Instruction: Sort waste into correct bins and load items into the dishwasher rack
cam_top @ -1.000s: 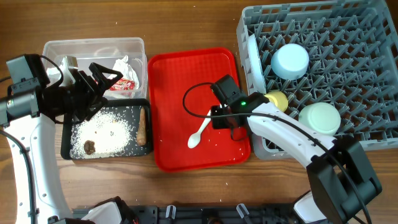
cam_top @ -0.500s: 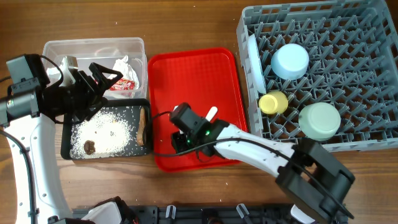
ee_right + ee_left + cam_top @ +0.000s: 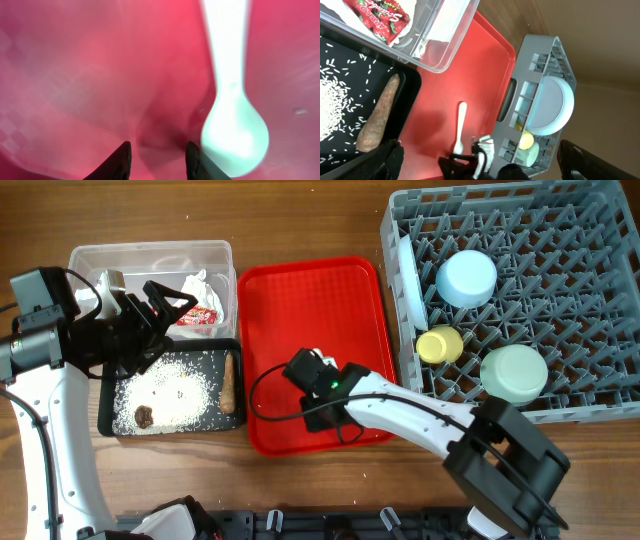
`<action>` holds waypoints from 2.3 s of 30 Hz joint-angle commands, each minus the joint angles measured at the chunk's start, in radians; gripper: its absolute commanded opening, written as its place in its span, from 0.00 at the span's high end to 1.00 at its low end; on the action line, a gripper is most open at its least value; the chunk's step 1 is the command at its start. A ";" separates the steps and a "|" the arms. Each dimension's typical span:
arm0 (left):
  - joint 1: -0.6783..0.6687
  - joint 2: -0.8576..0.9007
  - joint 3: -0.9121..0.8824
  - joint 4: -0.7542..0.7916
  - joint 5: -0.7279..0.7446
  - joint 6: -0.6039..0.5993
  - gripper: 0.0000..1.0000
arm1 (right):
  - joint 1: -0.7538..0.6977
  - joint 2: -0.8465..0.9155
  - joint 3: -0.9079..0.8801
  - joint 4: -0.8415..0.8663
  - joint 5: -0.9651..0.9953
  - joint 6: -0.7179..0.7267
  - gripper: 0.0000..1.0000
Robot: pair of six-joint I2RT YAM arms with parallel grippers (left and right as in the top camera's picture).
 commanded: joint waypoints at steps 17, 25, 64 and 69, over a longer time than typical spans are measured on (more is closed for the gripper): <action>0.006 -0.014 0.010 0.002 0.001 0.013 0.00 | -0.227 -0.254 -0.027 -0.145 -0.025 -0.417 0.64; 0.006 -0.014 0.010 0.002 0.001 0.013 0.00 | -0.225 -0.111 -0.028 -0.047 -0.044 -0.478 0.62; 0.006 -0.014 0.010 0.002 0.001 0.013 0.00 | -0.223 -0.027 -0.098 0.031 -0.131 -0.499 0.79; 0.006 -0.014 0.010 0.002 0.001 0.013 0.00 | -0.223 -0.027 -0.048 -0.037 -0.131 -0.499 0.79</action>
